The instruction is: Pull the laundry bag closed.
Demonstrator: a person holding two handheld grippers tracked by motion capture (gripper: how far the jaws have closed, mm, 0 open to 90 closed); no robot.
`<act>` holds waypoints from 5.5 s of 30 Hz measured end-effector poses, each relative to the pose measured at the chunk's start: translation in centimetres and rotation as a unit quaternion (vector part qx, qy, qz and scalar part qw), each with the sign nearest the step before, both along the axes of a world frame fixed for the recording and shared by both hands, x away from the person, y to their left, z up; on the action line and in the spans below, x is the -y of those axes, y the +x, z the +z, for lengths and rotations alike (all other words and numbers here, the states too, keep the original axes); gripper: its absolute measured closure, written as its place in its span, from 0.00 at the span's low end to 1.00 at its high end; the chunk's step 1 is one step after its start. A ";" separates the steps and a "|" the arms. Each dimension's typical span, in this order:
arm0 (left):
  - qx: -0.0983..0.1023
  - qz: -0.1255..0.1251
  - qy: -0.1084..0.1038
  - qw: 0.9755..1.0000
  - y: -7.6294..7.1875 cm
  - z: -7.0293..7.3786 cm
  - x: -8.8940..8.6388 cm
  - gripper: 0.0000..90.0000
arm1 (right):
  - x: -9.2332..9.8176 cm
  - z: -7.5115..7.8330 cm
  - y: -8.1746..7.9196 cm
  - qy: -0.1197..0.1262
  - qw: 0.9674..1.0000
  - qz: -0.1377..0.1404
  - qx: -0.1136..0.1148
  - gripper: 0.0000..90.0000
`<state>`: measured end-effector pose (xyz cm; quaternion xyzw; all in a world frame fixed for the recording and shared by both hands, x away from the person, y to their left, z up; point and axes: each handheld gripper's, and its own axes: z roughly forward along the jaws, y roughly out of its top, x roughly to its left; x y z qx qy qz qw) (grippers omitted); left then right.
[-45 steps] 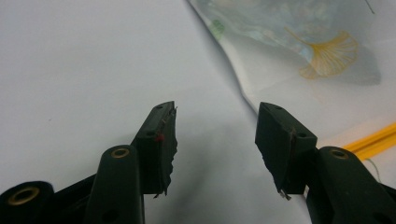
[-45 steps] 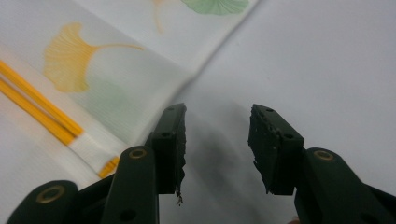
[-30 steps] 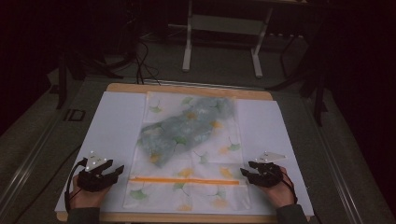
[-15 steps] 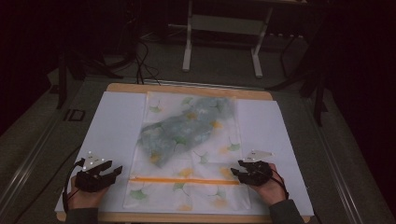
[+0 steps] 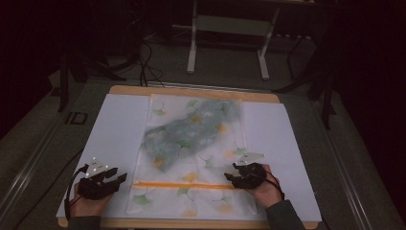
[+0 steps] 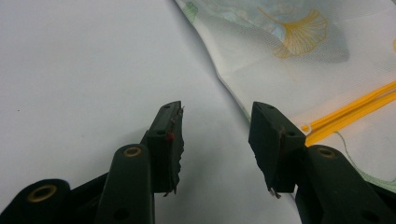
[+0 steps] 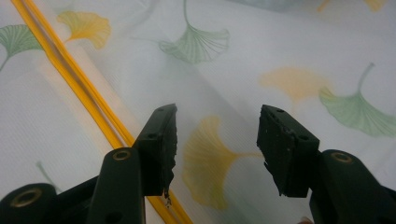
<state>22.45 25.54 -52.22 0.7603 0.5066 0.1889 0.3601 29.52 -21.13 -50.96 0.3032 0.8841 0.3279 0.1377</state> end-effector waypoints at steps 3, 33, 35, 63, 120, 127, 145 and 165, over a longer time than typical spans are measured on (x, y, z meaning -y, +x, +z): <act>0.000 -0.001 0.000 1.000 0.0 0.0 -0.1 0.61 | -0.6 0.0 0.0 -0.005 1.000 0.006 0.001 0.53; -0.001 -0.009 -0.001 1.000 0.2 0.0 -0.6 0.64 | -7.7 -0.2 0.9 -0.011 0.997 0.080 -0.006 0.54; -0.001 -0.008 -0.001 1.000 0.2 0.0 -0.6 0.64 | -8.1 -0.1 0.9 -0.010 0.996 0.084 -0.005 0.54; -0.009 -0.001 0.000 1.000 0.3 0.0 -0.7 0.59 | -13.5 -1.1 0.3 -0.014 0.988 0.151 -0.014 0.53; -0.022 -0.006 0.011 1.000 0.5 -0.3 -0.3 0.61 | -21.7 -1.3 -0.6 -0.005 0.969 0.248 -0.011 0.69; -0.022 -0.006 0.011 1.000 0.5 -0.3 -0.3 0.61 | -22.8 -1.4 -0.7 -0.002 0.966 0.257 -0.014 0.73; -0.022 -0.007 0.008 1.000 0.5 -0.2 -0.5 0.61 | -25.8 -1.4 -0.6 -0.005 0.958 0.285 -0.025 0.78; -0.020 -0.008 0.006 1.000 0.4 -0.1 -0.6 0.62 | -27.8 -2.2 -0.1 0.002 0.962 0.266 -0.055 0.91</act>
